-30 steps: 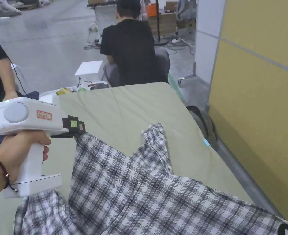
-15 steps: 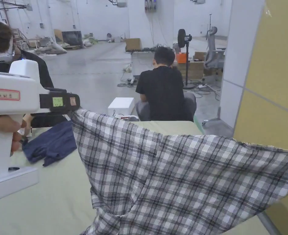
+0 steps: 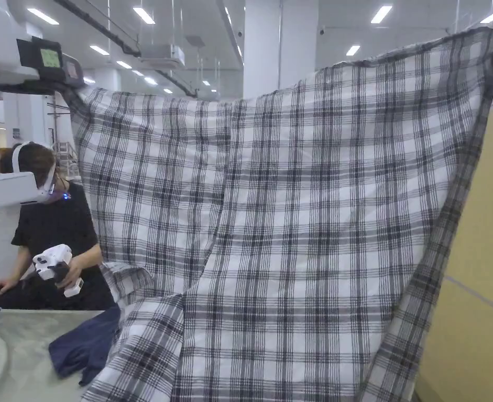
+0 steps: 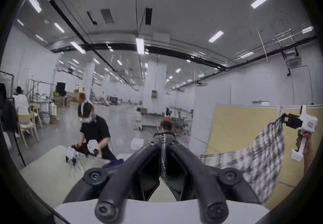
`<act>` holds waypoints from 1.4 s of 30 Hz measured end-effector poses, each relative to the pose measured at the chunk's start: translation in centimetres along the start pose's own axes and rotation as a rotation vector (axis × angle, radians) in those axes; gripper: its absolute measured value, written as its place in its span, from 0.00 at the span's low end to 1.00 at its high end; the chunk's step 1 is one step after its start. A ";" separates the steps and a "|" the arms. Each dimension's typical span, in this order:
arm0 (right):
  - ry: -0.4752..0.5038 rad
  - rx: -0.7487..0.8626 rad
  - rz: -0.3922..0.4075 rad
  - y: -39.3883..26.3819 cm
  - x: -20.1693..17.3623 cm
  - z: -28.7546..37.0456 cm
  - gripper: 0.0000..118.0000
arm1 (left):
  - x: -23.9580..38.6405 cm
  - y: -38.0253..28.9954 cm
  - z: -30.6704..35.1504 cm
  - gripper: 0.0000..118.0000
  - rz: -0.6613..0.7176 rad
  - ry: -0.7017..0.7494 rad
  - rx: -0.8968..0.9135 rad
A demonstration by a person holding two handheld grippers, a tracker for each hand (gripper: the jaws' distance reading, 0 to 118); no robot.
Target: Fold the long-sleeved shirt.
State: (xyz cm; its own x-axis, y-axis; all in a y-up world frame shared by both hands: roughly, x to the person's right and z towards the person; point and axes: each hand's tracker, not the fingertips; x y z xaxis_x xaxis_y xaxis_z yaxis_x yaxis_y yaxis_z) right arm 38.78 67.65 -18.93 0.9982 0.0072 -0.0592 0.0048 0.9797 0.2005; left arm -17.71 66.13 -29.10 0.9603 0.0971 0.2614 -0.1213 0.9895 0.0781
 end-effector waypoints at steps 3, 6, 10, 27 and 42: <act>-0.029 0.017 0.017 4.0 -1.6 -3.4 0.00 | 0.1 4.0 -1.0 0.00 -0.047 0.062 0.023; -0.071 0.020 0.046 5.8 -3.2 -6.1 0.00 | 0.2 6.2 -2.6 0.00 -0.076 0.097 0.046; -0.111 0.019 0.055 6.6 -4.8 -10.5 0.00 | 0.1 8.0 -5.7 0.00 -0.067 0.136 0.060; -0.200 -0.005 0.013 0.2 -5.2 -34.3 0.00 | -4.2 5.6 -25.8 0.00 -0.073 0.235 0.130; -0.107 -0.540 -0.097 -36.1 -3.2 -41.3 0.00 | -11.0 -28.2 -36.8 0.00 0.108 0.239 -0.382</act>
State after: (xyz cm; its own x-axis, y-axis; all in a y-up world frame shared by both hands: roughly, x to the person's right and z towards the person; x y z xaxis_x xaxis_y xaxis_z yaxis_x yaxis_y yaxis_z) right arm 33.00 40.58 -66.35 0.9953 -0.0807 0.0532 0.0939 0.9386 -0.3319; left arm -15.57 41.05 -69.61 0.9837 0.1791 0.0159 -0.1656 0.9366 -0.3088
